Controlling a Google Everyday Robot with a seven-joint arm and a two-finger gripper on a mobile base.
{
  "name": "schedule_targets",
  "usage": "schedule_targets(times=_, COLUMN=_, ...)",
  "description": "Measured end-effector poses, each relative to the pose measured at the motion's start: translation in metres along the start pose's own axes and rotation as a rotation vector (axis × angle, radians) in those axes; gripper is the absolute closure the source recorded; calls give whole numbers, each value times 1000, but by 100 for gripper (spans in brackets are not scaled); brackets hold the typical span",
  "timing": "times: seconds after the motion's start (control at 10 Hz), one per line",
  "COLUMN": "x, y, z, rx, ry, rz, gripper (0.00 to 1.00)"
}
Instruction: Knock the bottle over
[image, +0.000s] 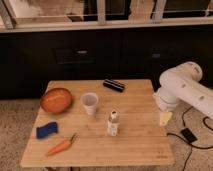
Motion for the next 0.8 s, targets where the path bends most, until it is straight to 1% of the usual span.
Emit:
schedule_targets(times=0.2, x=-7, y=5, z=-3, rx=2, ry=-1, rz=-32, gripper=20)
schedule_targets(times=0.4, x=-27, y=7, z=0, rx=-3, ry=-5, rz=-61, gripper=20)
schedule_targets(times=0.7, x=-36, y=9, z=-1, rx=0, ry=-9, rz=-90, gripper=20)
schedule_targets(times=0.8, x=-47, y=10, z=-3, rx=6, ry=-14, rz=-110, gripper=20)
